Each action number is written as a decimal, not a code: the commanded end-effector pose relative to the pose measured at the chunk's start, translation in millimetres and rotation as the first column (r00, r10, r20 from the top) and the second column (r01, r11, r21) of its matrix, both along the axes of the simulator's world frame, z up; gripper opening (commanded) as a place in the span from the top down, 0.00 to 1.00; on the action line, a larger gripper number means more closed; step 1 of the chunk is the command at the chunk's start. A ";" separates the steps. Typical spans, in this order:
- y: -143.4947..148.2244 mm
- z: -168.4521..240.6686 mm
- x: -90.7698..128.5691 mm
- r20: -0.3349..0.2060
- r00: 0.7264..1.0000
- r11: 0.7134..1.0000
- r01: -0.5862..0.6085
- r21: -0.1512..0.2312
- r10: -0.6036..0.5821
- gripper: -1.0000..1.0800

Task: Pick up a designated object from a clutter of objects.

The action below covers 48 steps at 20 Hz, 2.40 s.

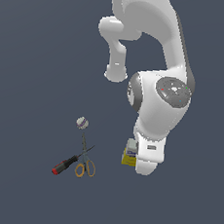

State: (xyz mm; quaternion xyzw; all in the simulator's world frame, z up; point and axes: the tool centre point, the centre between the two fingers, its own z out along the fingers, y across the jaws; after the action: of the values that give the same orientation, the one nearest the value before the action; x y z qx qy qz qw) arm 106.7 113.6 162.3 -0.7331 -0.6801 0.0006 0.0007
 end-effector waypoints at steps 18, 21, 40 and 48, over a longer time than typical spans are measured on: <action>22.5 164.9 4.1 0.001 1.000 1.000 -0.001 0.000 0.001 1.00; 26.7 195.7 5.4 0.001 1.000 1.000 -0.001 0.000 0.001 1.00; 42.9 317.9 13.7 0.002 1.000 1.000 0.001 0.000 -0.001 1.00; 45.8 337.3 15.9 0.002 1.000 1.000 0.001 0.000 -0.001 1.00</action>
State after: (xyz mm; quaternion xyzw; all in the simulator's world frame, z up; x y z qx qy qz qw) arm 122.4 159.0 496.6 -0.7332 -0.6800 -0.0001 0.0002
